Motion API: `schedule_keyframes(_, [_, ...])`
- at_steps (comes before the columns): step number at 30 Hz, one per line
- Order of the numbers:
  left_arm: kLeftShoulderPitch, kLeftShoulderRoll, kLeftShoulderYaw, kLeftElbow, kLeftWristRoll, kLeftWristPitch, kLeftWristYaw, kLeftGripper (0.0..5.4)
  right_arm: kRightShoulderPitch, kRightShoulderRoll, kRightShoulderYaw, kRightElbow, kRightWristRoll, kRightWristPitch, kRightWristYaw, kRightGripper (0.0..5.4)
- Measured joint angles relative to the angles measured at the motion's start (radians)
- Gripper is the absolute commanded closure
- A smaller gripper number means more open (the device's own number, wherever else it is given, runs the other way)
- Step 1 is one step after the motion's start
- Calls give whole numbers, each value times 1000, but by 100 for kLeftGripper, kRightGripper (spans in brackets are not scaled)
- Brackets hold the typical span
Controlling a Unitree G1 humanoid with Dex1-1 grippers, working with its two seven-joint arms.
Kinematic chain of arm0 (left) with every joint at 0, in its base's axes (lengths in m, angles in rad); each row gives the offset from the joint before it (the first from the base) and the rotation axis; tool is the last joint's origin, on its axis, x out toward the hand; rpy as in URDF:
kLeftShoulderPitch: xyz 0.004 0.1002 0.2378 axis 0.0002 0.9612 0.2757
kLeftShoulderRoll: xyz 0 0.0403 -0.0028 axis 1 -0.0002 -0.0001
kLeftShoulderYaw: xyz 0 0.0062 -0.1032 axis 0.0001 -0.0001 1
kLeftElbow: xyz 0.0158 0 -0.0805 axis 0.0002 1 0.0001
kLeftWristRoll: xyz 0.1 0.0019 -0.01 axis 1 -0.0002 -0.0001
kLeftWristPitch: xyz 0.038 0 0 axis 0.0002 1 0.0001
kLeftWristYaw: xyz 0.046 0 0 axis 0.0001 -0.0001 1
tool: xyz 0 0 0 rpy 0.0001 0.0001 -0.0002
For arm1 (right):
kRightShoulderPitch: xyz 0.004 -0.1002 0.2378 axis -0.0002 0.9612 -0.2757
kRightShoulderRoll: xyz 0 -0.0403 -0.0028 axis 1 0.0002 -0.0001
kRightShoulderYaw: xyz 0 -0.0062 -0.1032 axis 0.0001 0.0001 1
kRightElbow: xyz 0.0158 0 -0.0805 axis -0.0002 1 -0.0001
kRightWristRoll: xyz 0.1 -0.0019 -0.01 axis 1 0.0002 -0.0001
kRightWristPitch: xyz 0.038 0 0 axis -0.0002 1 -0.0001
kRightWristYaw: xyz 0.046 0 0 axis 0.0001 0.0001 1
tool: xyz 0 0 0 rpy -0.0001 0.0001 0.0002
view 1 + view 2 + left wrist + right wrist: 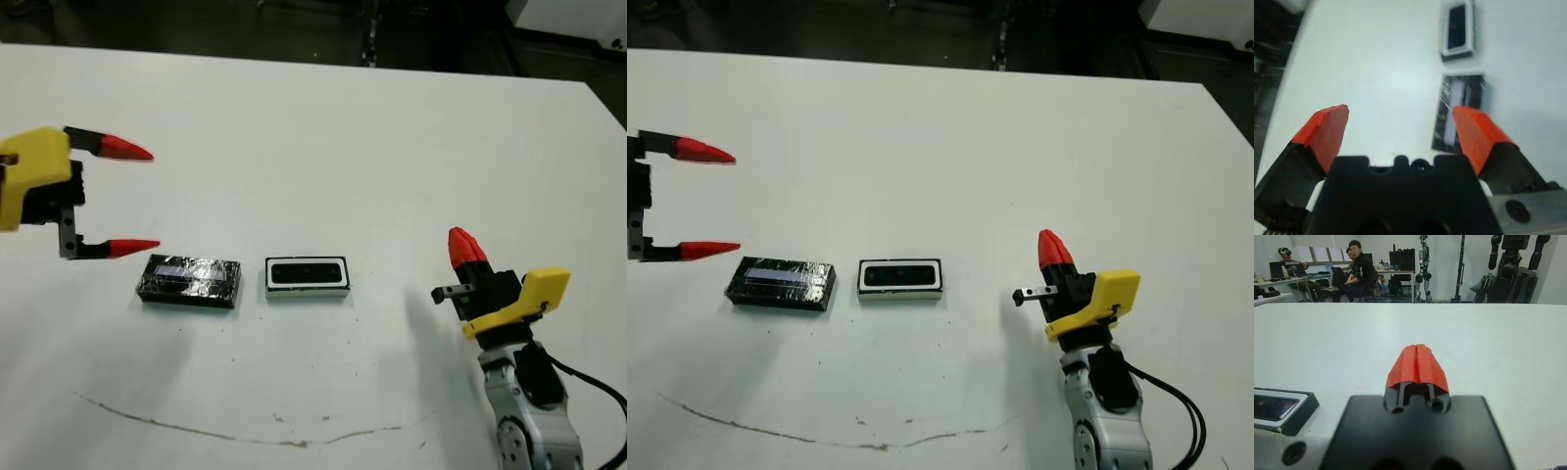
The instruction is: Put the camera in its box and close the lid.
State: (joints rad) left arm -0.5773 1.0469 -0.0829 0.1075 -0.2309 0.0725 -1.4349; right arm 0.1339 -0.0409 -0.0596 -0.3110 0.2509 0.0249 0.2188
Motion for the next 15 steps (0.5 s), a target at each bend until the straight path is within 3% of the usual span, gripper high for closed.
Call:
schedule_keyframes(8, [-72, -78, -78, 91, 11, -128, -134, 0, 0, 0, 2, 5, -12, 0, -13, 538])
schedule_keyframes(15, [-83, -125, -115, 130, -5, -122, -172, 0, 1, 0, 3, 5, -22, 0, -22, 538])
